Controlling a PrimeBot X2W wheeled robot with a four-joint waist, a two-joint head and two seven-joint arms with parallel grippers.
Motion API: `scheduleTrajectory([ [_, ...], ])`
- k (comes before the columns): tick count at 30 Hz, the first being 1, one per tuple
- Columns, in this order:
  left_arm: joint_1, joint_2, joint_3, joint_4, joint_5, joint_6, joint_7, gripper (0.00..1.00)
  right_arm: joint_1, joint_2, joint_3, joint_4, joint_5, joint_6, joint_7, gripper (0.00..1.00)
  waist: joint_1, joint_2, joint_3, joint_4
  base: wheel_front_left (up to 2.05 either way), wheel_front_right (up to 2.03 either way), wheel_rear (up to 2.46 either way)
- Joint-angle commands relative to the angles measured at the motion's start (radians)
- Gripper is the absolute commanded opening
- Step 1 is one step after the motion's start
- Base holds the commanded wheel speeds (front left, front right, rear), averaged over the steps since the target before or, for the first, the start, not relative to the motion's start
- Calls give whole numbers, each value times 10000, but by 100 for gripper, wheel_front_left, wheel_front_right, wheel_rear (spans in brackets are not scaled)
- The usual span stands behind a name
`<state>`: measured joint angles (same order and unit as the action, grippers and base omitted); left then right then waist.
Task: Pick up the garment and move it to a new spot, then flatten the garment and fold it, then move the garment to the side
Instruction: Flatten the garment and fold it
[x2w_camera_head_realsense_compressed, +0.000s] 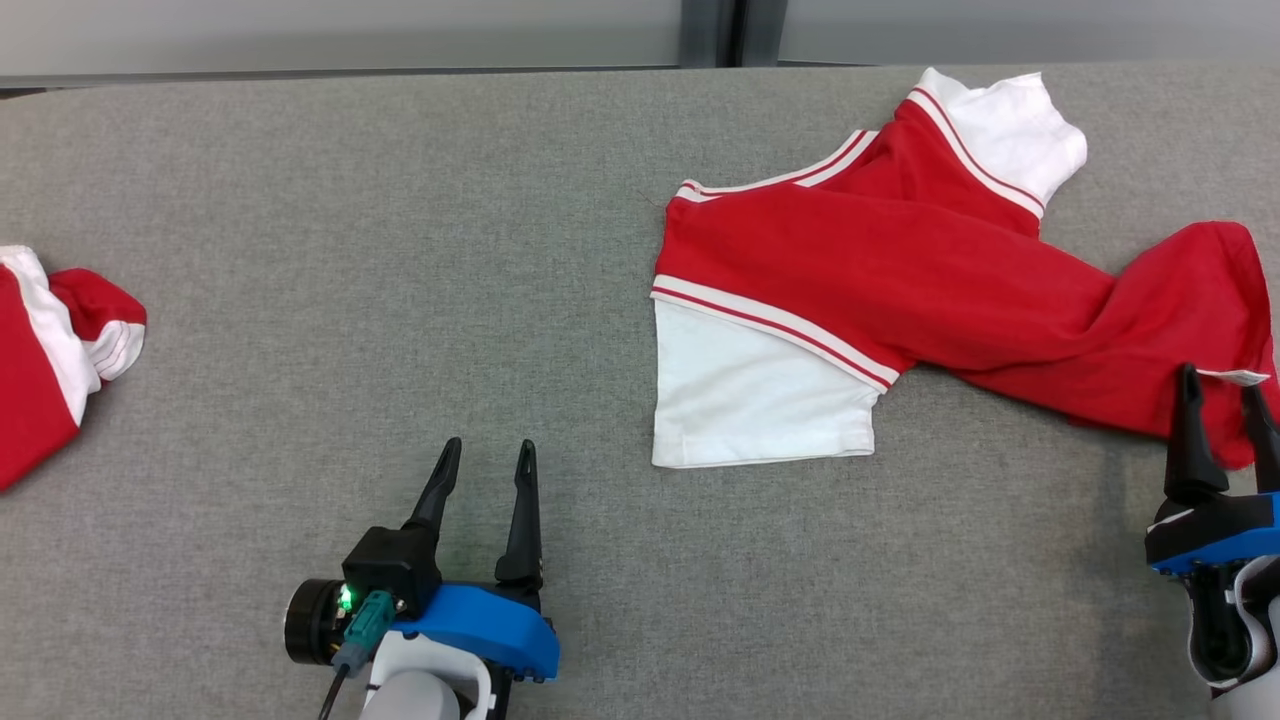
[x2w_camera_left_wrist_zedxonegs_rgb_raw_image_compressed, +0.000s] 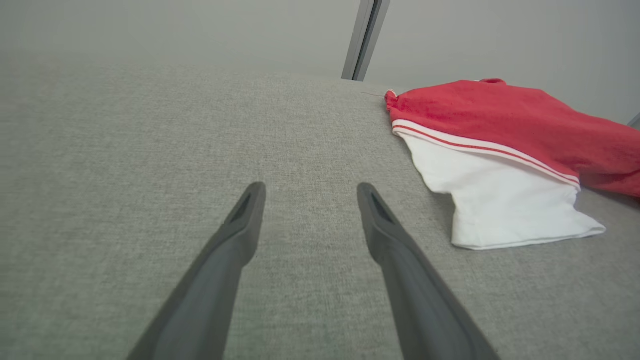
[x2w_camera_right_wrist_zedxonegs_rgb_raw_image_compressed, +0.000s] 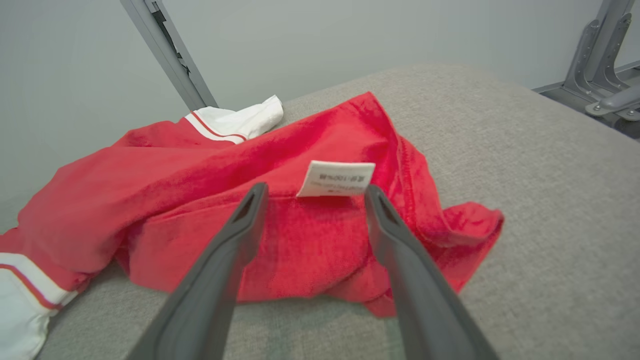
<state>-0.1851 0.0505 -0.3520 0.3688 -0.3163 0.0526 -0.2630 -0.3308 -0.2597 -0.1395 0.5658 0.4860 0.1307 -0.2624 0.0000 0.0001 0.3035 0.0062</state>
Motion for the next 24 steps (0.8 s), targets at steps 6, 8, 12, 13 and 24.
scheduleTrajectory([
  [6,87,-5,65,-17,-7,3,-27,100,-301,209,-390,118,38,2,-31,100,0,-1,-38,90,0,0,0],
  [8,74,-5,28,-48,-43,31,-27,100,-370,272,-512,174,-102,2,-31,100,0,-1,-29,95,0,0,0],
  [12,-1,-5,-17,-75,-76,60,-27,100,-495,397,-612,297,-321,2,-31,0,0,-1,-27,102,0,0,0],
  [13,-10,-5,-12,-76,-58,68,-27,100,-532,426,-659,308,-348,2,-33,0,0,-1,-39,95,0,0,0],
  [24,605,-5,286,136,-202,-111,-27,100,601,768,-616,-1844,-941,2,-32,0,0,-1,-1358,-416,0,0,0],
])
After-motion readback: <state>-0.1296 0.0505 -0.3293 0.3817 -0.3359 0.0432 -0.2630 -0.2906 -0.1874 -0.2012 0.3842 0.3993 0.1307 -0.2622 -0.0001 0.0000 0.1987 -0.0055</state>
